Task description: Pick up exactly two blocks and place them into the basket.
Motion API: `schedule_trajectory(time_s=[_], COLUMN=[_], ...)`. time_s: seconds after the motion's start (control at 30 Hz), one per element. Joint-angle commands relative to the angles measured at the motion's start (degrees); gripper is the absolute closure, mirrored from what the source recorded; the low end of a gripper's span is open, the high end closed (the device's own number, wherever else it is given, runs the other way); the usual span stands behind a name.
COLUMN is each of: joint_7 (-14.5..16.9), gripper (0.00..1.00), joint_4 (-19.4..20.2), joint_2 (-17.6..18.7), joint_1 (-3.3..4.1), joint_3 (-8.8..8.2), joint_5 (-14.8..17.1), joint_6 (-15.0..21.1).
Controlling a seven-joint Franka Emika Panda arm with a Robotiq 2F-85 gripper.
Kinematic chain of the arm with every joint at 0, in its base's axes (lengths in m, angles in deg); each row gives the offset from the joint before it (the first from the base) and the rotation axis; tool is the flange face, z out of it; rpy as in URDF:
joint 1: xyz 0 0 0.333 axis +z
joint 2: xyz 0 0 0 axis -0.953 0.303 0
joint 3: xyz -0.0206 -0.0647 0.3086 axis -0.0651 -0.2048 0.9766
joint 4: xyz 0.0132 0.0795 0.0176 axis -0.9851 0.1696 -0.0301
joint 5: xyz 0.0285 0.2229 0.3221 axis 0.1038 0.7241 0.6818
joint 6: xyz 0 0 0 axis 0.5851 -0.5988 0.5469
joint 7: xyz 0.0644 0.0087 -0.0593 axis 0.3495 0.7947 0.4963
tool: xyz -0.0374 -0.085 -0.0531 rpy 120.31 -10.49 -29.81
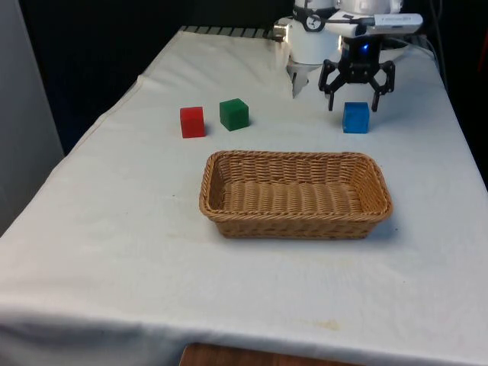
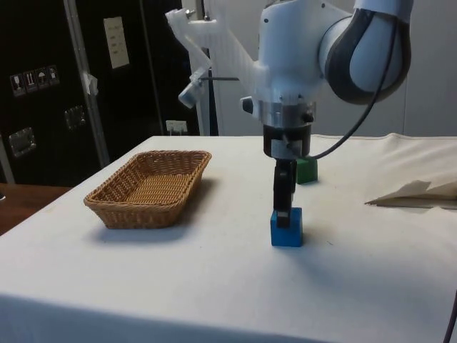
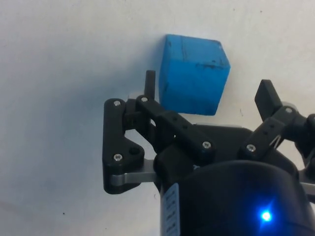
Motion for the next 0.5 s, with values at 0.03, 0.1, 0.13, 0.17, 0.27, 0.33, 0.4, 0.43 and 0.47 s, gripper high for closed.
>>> schedule_trajectory(time_s=[0.03, 0.1, 0.13, 0.17, 0.27, 0.33, 0.4, 0.43, 0.47], joint_7=[1.38, 1.43, 1.49, 1.49, 1.49, 1.43, 1.38, 1.32, 0.06], gripper=[0.0, 0.0, 0.0, 0.0, 0.0, 0.0, 0.0, 0.0, 0.0], joint_4=[0.97, 0.97, 0.97, 0.92, 0.86, 0.74, 0.69, 0.69, -0.34], joint_2=[-1.26, -0.86, -0.69, -0.29, -0.06, 0.46, 0.8, 0.97, 2.64], joint_1=[-0.4, -0.52, -0.57, -0.69, -0.74, -0.86, -0.92, -0.92, 0.0], joint_3=[1.49, 1.72, 1.89, 2.12, 2.23, 2.52, 2.64, 2.69, 0.69], joint_5=[2.69, 3.09, 3.21, 3.55, 3.67, 4.01, 4.13, 4.18, 1.78], joint_6=[0.74, 1.15, 1.32, 1.6, 1.78, 2.23, 2.52, 2.64, 2.23])
